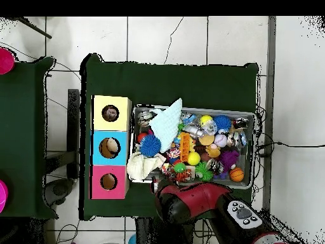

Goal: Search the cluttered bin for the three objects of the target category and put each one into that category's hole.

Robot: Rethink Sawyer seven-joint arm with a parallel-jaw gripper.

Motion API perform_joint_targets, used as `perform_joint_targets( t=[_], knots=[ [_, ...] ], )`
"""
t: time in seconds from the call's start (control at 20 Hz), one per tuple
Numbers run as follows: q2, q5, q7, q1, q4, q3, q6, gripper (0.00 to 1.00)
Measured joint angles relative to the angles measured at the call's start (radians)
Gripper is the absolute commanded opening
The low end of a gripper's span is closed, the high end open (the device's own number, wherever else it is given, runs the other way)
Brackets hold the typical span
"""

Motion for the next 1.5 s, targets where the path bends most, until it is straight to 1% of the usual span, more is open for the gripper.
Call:
perform_joint_targets(
  t=[0.3, 0.65, 1.25, 1.3, 1.5],
  knots=[
    [0.009, 0.000, 0.000, -0.015, -0.003, 0.002, 0.000, 1.00],
    [0.025, 0.000, 0.000, -0.054, -0.005, 0.010, -0.001, 1.00],
    [0.034, 0.000, 0.000, -0.062, -0.011, 0.009, -0.002, 1.00],
    [0.034, 0.000, 0.000, -0.063, -0.011, 0.009, -0.001, 0.00],
    [0.033, -0.001, 0.000, -0.068, -0.011, 0.009, -0.001, 0.00]
  ],
)
